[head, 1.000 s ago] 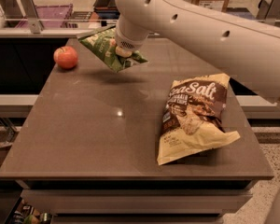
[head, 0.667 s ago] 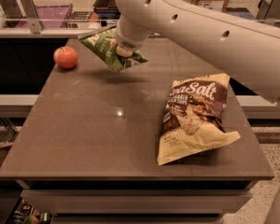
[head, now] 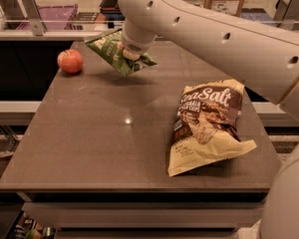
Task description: Move green jalapeno chip bag near apple
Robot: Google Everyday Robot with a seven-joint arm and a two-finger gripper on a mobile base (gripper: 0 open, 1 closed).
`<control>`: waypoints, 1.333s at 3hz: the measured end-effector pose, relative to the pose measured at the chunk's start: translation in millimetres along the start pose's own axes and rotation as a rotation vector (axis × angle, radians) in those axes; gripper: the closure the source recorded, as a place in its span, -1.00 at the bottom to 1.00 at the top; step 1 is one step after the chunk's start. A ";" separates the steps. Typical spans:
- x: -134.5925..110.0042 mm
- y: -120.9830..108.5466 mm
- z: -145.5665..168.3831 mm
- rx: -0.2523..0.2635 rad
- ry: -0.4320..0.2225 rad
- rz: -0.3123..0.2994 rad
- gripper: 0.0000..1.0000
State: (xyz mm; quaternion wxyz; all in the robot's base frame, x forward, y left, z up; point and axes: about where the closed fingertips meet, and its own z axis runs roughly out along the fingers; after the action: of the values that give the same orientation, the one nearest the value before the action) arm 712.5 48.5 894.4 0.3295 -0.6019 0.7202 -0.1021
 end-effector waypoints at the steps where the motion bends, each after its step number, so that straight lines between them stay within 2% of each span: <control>1: 2.1 -2.8 21.1 -0.027 0.013 -0.003 1.00; 2: 2.2 -2.0 21.8 -0.028 0.013 -0.003 0.66; 4: 2.4 -0.1 24.2 -0.032 0.016 -0.005 -0.27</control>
Offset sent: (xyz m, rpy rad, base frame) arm 0.0122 0.0022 -0.0126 -0.0089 0.0224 0.0038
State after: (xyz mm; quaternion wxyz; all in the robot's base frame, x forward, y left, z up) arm 726.9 52.2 875.1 0.3140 -0.6081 0.7228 -0.0961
